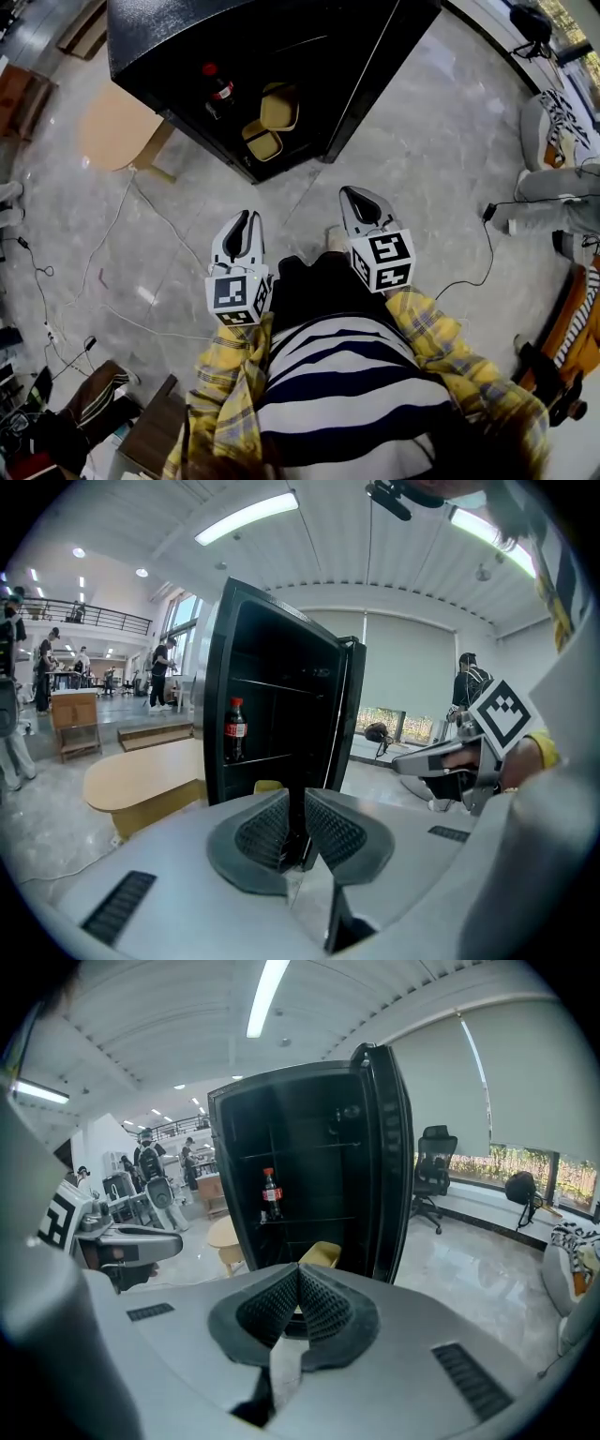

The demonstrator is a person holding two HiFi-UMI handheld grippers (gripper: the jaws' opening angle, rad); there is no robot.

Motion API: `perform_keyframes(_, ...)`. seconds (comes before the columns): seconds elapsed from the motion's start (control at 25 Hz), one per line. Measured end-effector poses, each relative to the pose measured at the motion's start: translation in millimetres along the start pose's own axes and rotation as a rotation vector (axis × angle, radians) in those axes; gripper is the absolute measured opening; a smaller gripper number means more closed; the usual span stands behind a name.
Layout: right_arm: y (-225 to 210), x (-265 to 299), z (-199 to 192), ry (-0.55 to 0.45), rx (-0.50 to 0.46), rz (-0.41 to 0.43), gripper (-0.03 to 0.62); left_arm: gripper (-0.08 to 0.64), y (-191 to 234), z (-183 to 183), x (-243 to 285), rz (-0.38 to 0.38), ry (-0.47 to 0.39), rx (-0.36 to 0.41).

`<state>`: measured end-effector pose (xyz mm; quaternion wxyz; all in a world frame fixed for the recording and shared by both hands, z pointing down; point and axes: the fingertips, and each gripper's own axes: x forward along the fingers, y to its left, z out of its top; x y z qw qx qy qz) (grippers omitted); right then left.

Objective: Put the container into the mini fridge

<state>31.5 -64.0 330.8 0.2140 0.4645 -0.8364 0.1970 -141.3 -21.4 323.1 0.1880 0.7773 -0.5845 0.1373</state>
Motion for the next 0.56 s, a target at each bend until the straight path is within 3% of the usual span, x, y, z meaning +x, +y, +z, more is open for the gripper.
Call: perform_keyframes(0.56,-1,18,0,0.015,-0.029,0.031,0.026,0.063,23,8,-6,0.061,-0.006,-0.004)
